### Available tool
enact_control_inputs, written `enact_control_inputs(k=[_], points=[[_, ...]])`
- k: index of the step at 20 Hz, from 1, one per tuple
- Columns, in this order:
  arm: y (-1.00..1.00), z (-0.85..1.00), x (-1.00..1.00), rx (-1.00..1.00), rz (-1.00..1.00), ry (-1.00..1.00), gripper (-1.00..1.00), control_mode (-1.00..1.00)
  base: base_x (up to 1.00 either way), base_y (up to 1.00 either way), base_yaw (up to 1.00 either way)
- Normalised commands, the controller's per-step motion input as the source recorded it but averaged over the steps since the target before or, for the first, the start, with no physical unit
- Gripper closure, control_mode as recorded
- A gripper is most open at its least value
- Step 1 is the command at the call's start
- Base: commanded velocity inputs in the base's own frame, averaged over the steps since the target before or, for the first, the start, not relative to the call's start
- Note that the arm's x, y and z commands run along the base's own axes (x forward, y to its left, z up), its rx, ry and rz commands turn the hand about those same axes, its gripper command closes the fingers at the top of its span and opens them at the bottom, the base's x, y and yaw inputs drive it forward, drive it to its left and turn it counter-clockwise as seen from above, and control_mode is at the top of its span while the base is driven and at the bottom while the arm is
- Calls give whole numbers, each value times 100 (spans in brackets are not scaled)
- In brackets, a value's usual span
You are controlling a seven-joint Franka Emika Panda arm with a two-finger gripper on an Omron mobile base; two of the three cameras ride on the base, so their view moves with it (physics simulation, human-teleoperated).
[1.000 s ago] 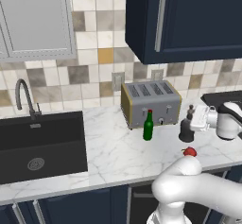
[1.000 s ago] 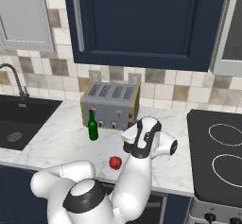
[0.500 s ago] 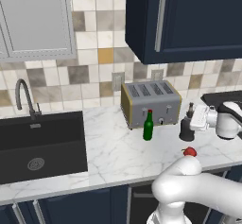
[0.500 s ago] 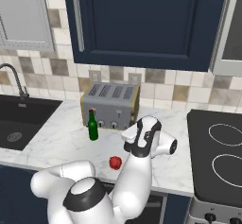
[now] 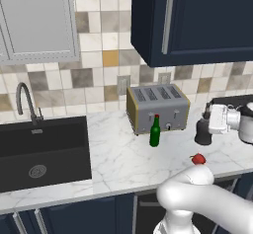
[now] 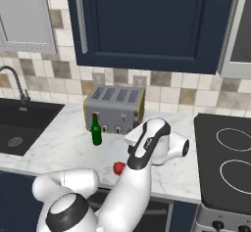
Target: Place the liquor and beer on the top shelf of the fridge to keep them out of children's reach, and place the bell pepper on lower shelves for easy access.
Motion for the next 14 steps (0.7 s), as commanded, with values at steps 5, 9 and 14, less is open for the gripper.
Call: enact_control_inputs(k=[5,9,14], points=[[53,100,-66,-11,0,0,100,-100,0,0,0],[80,100,-77,-14,-6,0,100,-100,0,0,0],[80,83,-70,-14,-13,0,100,-100,0,0,0]])
